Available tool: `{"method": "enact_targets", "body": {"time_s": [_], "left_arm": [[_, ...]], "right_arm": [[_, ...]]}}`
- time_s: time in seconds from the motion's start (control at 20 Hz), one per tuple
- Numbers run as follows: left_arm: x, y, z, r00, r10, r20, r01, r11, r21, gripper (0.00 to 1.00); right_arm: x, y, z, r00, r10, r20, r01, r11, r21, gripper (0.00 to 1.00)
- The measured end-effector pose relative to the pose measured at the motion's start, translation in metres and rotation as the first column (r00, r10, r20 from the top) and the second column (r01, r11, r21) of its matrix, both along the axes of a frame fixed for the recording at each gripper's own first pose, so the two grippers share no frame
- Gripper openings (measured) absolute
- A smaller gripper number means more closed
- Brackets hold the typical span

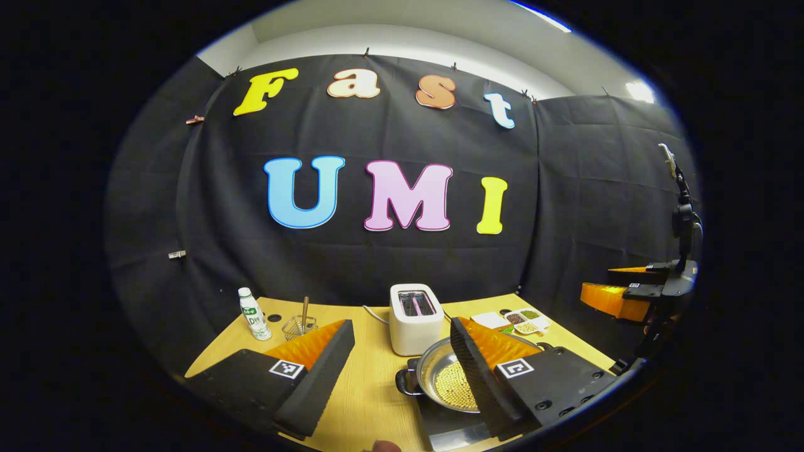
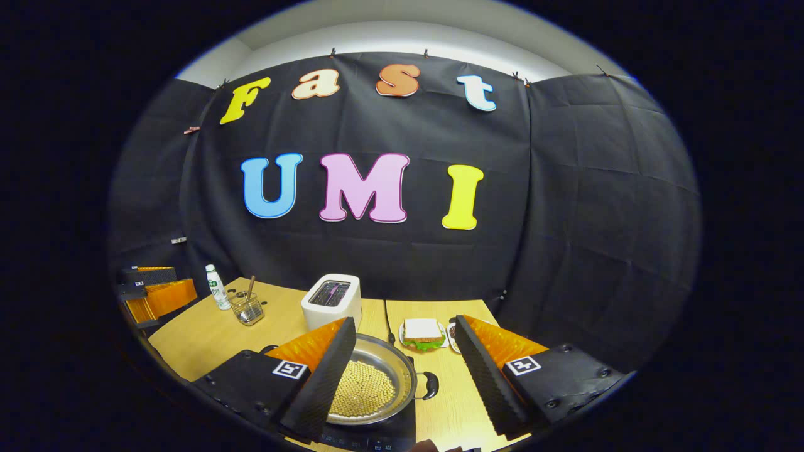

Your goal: First push the handle of the pot to place it horizontally, then grasp the pot with both hands and set it on the induction cooktop.

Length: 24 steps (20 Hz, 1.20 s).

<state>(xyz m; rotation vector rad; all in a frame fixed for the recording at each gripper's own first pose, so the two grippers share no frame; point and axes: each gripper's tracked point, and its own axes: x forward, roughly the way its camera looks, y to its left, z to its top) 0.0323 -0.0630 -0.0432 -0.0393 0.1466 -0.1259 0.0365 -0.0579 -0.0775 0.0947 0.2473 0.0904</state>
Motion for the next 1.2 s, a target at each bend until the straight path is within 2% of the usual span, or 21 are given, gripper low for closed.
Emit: {"method": "enact_targets", "body": {"time_s": [0.2, 0.4, 0.8, 1.2], "left_arm": [[-0.014, 0.007, 0.015, 0.999, 0.022, 0.034, -0.023, 0.999, 0.036, 0.95], [-0.022, 0.009, 0.014, 0.999, 0.026, 0.036, -0.026, 1.000, -0.002, 0.95], [-0.024, 0.008, 0.012, 1.000, -0.003, 0.025, 0.003, 1.000, 0.027, 0.96], [-0.024, 0.010, 0.010, 1.000, 0.000, 0.019, -0.001, 1.000, 0.026, 0.95]], "right_arm": [[-0.016, 0.005, 0.022, 0.999, -0.009, 0.046, 0.008, 0.999, 0.032, 0.98], [-0.023, 0.009, 0.035, 0.997, -0.010, 0.077, 0.008, 1.000, 0.028, 0.98], [-0.023, 0.019, 0.036, 0.998, 0.006, 0.061, -0.007, 1.000, 0.030, 0.98], [-0.024, 0.019, 0.033, 0.998, 0.007, 0.055, -0.008, 1.000, 0.011, 0.98]]}}
